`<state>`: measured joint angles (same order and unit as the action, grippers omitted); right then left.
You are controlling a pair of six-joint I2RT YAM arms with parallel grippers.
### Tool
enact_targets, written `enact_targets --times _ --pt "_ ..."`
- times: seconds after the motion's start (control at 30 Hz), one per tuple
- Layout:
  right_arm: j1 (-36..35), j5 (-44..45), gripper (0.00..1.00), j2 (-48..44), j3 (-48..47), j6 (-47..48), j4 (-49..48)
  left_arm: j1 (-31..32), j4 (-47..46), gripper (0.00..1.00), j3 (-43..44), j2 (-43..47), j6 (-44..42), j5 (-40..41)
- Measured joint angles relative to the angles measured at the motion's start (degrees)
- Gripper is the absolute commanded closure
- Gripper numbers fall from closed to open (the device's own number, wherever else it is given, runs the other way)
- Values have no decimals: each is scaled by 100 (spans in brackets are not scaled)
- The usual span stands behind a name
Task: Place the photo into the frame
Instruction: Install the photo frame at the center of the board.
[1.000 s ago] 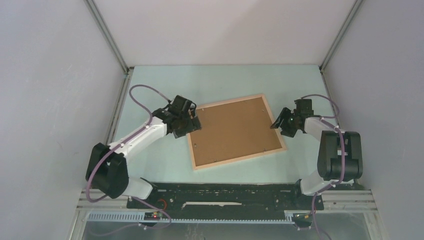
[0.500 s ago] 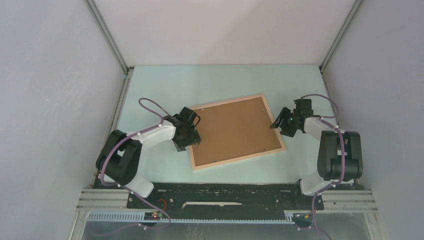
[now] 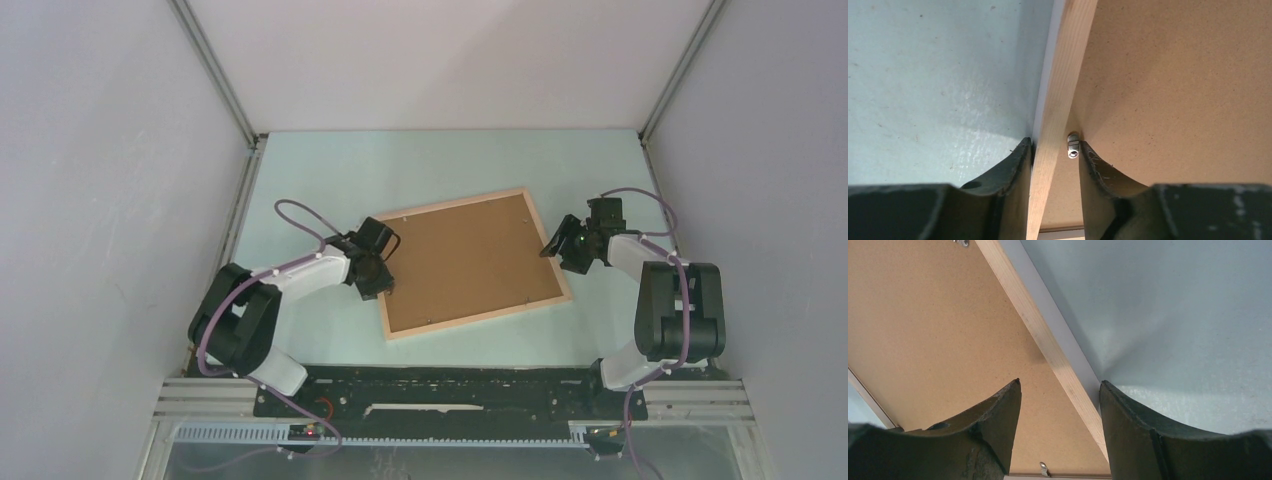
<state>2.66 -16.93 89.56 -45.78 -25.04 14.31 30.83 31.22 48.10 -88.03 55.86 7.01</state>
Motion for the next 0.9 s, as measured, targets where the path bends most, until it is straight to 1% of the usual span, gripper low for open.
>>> enact_targets --times 0.07,0.3,0.33,0.5,0.53,0.57,0.6,0.63,0.67,0.7,0.83,0.9 --pt "-7 11 34 0 0 2 -2 -2 -28 74 -57 63 24 28" --pt "-24 33 34 0 0 2 -4 -2 -52 98 -85 87 66 42" --pt "-24 33 34 0 0 2 -4 -2 -52 100 -83 87 66 42" --pt "-42 57 34 0 0 4 -9 -2 -52 99 -85 87 66 42" --pt "-42 57 34 0 0 2 -9 -2 -52 95 -85 87 66 42" --pt "-44 59 34 0 0 2 -9 -2 -52 87 -85 90 66 42" --pt "-44 61 34 0 0 2 -9 -2 -57 73 -92 96 63 46" --pt "-44 61 34 0 0 2 -9 0 -63 62 -103 111 63 61" --pt "-46 63 35 0 0 2 -11 4 -72 54 -118 133 63 85" --pt "-48 61 35 0 0 2 -11 13 -70 50 -129 155 61 125" --pt "-96 48 34 0 0 2 -35 15 13 49 -127 170 -13 332" --pt "-122 44 34 0 0 2 -46 17 39 45 -120 170 -42 396"
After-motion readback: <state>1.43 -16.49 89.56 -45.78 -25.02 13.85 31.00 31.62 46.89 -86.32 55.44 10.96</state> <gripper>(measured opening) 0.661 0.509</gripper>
